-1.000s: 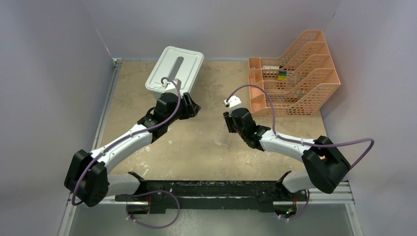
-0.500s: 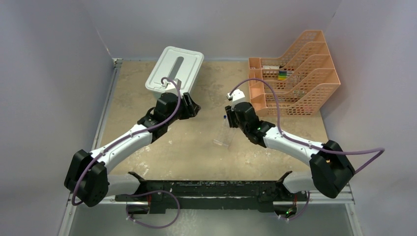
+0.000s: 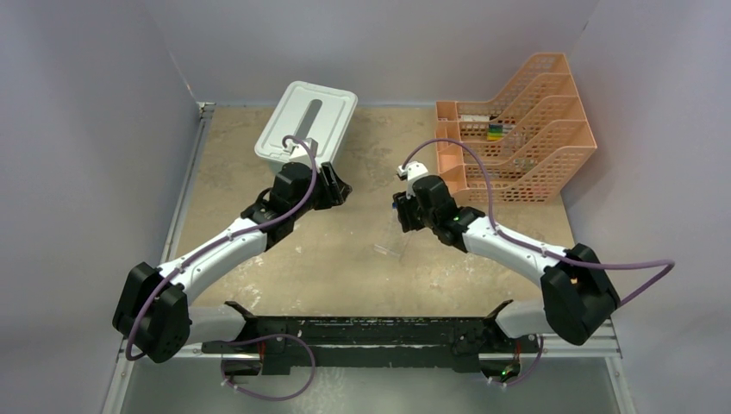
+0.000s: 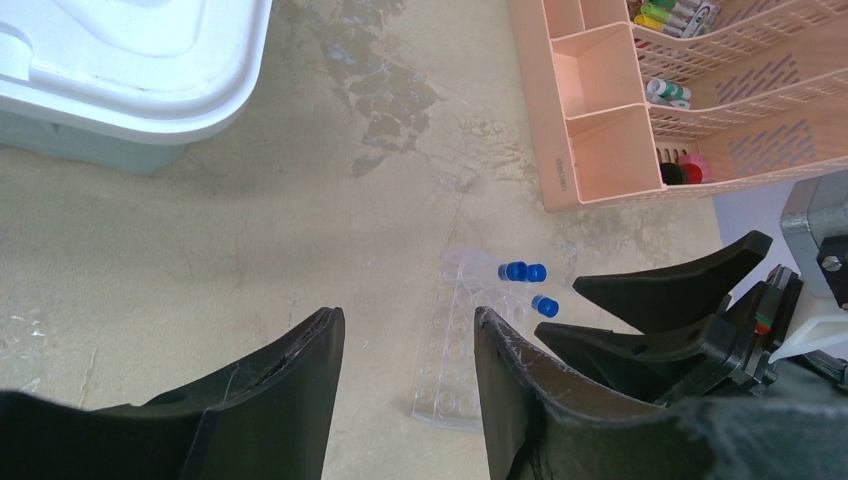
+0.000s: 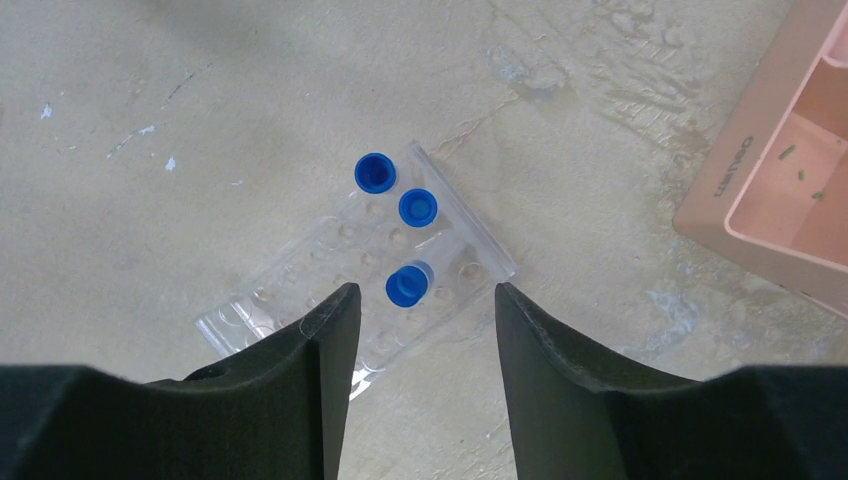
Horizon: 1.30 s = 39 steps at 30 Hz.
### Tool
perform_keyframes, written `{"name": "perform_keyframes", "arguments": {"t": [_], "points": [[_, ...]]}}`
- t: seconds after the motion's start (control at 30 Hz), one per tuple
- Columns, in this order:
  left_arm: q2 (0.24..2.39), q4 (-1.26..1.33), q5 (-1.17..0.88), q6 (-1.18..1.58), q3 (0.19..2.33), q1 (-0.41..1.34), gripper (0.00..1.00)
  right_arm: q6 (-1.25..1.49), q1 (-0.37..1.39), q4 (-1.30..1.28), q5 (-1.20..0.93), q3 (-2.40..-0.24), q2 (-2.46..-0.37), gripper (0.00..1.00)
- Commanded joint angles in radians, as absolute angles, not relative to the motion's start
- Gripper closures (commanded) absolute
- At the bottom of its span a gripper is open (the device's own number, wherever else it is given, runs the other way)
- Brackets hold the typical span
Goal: Organize the chemistry lab equipment
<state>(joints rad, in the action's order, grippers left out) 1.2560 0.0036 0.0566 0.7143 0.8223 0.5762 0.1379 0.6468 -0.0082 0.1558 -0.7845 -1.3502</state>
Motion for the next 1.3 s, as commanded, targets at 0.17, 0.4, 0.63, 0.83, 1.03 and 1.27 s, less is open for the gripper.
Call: {"name": "perform_keyframes", "arguments": {"t": [0.17, 0.4, 0.63, 0.83, 1.03, 1.27], "points": [[1.228, 0.038, 0.054, 0.704, 0.818, 0.571, 0.51, 0.124, 0.641, -0.031, 0.18, -0.864, -1.389, 0.55], [1.23, 0.041, 0.056, 0.704, 0.818, 0.569, 0.51, 0.117, 0.641, -0.039, 0.255, -0.877, -1.394, 0.58], [1.236, 0.046, 0.054, 0.703, 0.818, 0.569, 0.51, 0.103, 0.634, -0.054, 0.179, -0.89, -1.4, 0.5], [1.237, 0.046, 0.055, 0.703, 0.815, 0.569, 0.51, 0.098, 0.631, -0.086, 0.111, -0.878, -1.396, 0.46], [1.237, 0.048, 0.055, 0.702, 0.809, 0.569, 0.51, 0.099, 0.629, -0.141, 0.105, -0.88, -1.414, 0.46], [1.237, 0.051, 0.055, 0.701, 0.805, 0.568, 0.51, 0.131, 0.629, -0.139, 0.159, -0.899, -1.447, 0.64]]}}
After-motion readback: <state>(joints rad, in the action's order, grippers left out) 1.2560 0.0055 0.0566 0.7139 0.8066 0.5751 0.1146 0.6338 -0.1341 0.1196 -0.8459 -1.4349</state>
